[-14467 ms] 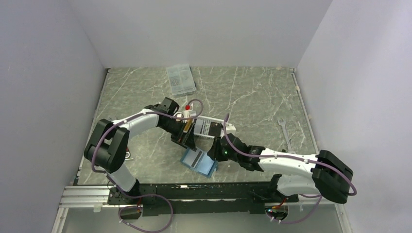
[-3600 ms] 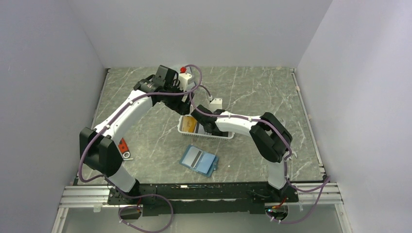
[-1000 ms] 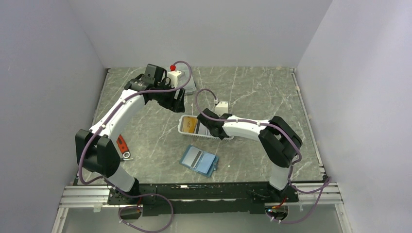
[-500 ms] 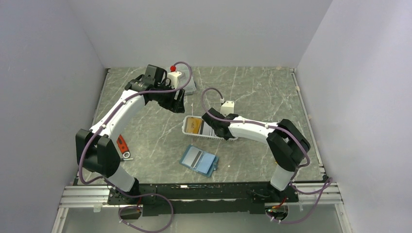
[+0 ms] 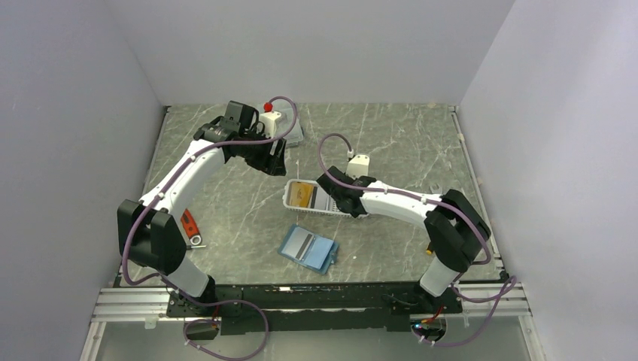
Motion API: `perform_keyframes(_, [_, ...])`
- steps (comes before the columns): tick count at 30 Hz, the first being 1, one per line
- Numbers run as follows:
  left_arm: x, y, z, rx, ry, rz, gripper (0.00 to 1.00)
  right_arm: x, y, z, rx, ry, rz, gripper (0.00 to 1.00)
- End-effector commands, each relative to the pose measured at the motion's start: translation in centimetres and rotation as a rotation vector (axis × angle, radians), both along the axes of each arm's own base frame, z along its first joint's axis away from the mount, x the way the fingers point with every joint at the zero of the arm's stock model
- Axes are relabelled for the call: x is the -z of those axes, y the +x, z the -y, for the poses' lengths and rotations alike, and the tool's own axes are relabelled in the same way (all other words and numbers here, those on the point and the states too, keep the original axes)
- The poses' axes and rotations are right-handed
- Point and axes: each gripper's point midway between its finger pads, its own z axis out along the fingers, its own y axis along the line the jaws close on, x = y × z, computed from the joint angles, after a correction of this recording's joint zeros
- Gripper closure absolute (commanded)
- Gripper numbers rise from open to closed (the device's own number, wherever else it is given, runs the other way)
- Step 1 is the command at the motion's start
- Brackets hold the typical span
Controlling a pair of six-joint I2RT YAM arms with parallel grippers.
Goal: Put the credit cards into the card holder
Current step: Pick up the credit card from the storage box.
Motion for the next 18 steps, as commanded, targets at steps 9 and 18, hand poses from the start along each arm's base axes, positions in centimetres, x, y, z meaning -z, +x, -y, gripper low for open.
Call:
perform_keyframes(9, [-1.9,-0.1,0.5,0.006,-0.046,0.041,0.3,-1.3,-1.1,3.4,0.06,-0.075,0.022,0.83])
perform_keyframes(18, [-2.1,-0.1,0.5,0.006,-0.046,0.045,0.3,-1.8,-1.2,4.4,0.071,-0.06,0.024,0.84])
